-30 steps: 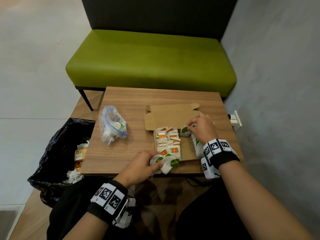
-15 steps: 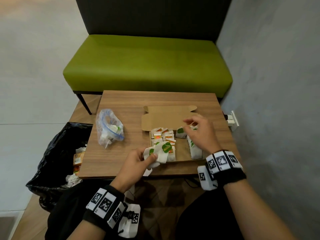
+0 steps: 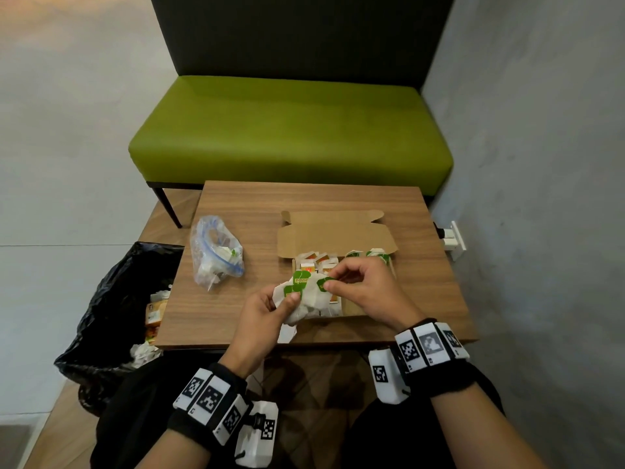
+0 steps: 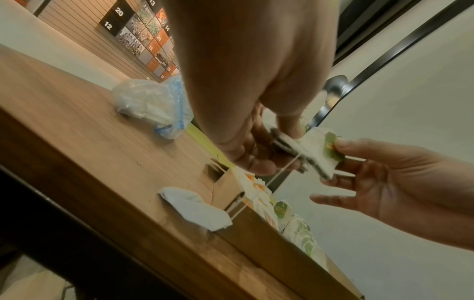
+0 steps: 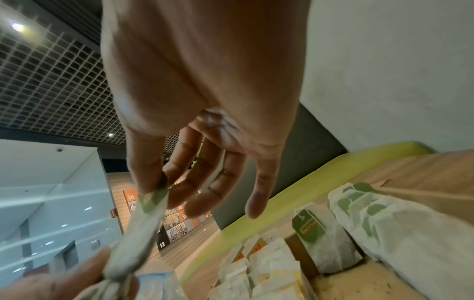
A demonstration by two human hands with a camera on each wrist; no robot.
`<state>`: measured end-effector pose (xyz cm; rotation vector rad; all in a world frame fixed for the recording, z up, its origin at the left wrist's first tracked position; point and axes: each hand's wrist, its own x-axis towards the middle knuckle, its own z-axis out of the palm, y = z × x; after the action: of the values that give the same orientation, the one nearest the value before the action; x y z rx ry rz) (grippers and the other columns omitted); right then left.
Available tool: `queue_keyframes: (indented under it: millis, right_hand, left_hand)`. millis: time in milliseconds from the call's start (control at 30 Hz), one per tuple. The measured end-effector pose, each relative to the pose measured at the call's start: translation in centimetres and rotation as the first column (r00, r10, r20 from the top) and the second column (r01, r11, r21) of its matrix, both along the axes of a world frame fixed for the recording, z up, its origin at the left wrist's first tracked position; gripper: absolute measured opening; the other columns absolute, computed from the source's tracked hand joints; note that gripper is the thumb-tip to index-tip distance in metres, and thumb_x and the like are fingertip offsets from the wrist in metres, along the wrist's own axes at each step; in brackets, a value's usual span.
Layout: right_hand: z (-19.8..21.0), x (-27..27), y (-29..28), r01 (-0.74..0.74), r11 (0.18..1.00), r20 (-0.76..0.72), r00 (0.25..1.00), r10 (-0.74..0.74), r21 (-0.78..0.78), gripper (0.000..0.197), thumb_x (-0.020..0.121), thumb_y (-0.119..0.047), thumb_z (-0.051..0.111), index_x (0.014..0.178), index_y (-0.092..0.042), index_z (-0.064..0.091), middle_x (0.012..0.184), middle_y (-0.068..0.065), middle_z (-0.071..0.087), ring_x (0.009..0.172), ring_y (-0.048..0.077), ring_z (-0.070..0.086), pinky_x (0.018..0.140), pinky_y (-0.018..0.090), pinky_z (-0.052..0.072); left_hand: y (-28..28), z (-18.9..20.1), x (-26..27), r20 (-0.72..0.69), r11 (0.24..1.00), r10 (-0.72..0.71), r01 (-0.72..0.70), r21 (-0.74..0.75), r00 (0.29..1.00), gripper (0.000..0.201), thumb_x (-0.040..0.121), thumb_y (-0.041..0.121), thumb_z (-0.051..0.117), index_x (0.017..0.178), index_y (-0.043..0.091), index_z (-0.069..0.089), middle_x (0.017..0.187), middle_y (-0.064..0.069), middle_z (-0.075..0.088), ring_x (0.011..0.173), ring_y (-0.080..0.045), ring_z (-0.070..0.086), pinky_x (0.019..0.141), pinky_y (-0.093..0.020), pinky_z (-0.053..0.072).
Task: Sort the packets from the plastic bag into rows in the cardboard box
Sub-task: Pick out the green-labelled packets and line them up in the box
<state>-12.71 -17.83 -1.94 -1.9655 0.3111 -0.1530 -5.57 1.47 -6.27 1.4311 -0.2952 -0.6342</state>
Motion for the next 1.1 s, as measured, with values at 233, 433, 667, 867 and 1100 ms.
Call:
queue_keyframes:
  millis: [233, 433, 667, 867, 1100]
  right_hand:
    - [0.7, -0.2, -4.0, 0.148, 0.978, -0.015, 0.988, -0.152, -0.148, 0.005, 0.086, -0.019, 0.076, 0.088, -0.023, 0.073, 0.084, -0.007, 0.07, 0.083, 0.011, 0.065, 0.076, 0.027, 0.054]
    - [-2.3, 1.9, -7.4, 0.11, 0.867, -0.166, 0.962, -0.216, -0.486, 0.011, 0.082, -0.033, 0.078, 0.087, -0.024, 0.074, 0.095, -0.001, 0.06, 0.107, 0.019, 0.048, 0.091, 0.041, 0.043]
    - [-4.7, 3.5, -7.4, 0.044, 0.791, -0.262, 0.931, -0.254, -0.611, 0.011, 0.08, -0.039, 0.078, 0.088, -0.032, 0.076, 0.096, -0.005, 0.048, 0.109, 0.021, 0.044, 0.095, 0.045, 0.042]
    - [-6.1, 3.6, -6.6, 0.173, 0.674, -0.132, 0.917, -0.376, -0.718, 0.018, 0.083, -0.036, 0.076, 0.098, -0.027, 0.075, 0.1, -0.005, 0.048, 0.105, 0.017, 0.044, 0.092, 0.038, 0.04]
    - [-6.2, 2.8, -6.5, 0.285, 0.662, -0.042, 0.901, -0.432, -0.693, 0.018, 0.086, -0.033, 0.073, 0.1, -0.022, 0.072, 0.101, -0.006, 0.047, 0.104, 0.016, 0.046, 0.093, 0.036, 0.04]
  left_hand:
    - [1.0, -0.9, 1.0, -0.04, 0.992, 0.115, -0.112, 0.063, 0.993, 0.017, 0.095, 0.015, 0.06, 0.109, 0.008, 0.067, 0.096, -0.009, 0.077, 0.083, -0.017, 0.073, 0.07, -0.03, 0.06]
    - [1.6, -1.1, 1.3, -0.003, 0.992, 0.098, -0.097, 0.084, 0.995, 0.022, 0.093, 0.02, 0.061, 0.11, 0.007, 0.068, 0.098, -0.011, 0.076, 0.089, -0.024, 0.074, 0.079, -0.04, 0.059]
    - [1.7, -1.6, 1.2, 0.045, 0.993, 0.079, -0.082, 0.087, 0.996, 0.019, 0.092, 0.02, 0.062, 0.106, 0.008, 0.07, 0.095, -0.01, 0.077, 0.086, -0.022, 0.073, 0.071, -0.031, 0.059]
    - [1.8, -1.8, 1.1, 0.054, 0.993, 0.073, -0.078, 0.088, 0.996, 0.022, 0.088, 0.026, 0.064, 0.101, 0.009, 0.07, 0.09, -0.011, 0.076, 0.079, -0.02, 0.072, 0.067, -0.032, 0.057]
    - [1.3, -1.4, 0.6, 0.036, 0.997, 0.055, -0.057, 0.048, 0.998, 0.015, 0.092, 0.015, 0.063, 0.102, 0.007, 0.07, 0.085, -0.005, 0.077, 0.071, -0.008, 0.069, 0.057, -0.017, 0.051]
